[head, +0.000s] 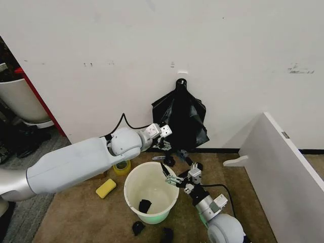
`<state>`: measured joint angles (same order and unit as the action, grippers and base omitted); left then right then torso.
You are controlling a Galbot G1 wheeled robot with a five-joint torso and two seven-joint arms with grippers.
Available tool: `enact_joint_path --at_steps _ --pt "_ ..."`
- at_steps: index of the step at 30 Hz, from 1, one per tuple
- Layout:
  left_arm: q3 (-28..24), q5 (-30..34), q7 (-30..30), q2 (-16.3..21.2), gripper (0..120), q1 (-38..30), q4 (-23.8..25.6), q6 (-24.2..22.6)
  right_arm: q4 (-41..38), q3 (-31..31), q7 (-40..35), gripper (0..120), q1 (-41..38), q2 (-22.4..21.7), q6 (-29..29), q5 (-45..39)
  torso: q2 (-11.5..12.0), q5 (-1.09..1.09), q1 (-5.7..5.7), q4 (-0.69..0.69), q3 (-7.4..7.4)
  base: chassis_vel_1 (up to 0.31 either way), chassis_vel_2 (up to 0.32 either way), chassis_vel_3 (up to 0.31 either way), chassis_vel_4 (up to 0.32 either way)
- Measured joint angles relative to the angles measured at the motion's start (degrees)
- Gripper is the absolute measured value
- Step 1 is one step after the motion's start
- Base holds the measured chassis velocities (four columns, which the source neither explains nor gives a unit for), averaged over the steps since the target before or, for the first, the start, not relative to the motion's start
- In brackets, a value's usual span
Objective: Place the garbage bag over the trash bin.
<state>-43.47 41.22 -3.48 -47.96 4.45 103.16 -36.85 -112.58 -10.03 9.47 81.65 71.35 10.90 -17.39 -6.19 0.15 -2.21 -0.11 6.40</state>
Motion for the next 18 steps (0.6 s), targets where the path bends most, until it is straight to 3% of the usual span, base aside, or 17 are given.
enact_joint_path --at_steps 14,18 --pt "3.14 -0.4 -1.77 0.8 1 1.44 -1.01 -0.51 0.45 0.14 -0.03 100 -0.25 -0.09 0.04 -0.04 0.0 0.0 0.0 0.0 0.0 0.0 0.0 0.0 0.0" --pt "4.21 -0.41 -2.07 1.18 0 1.87 -1.12 -0.26 0.44 0.12 -0.04 100 -0.29 -0.09 0.04 -0.05 0.0 0.0 0.0 0.0 0.0 0.0 0.0 0.0 0.0"
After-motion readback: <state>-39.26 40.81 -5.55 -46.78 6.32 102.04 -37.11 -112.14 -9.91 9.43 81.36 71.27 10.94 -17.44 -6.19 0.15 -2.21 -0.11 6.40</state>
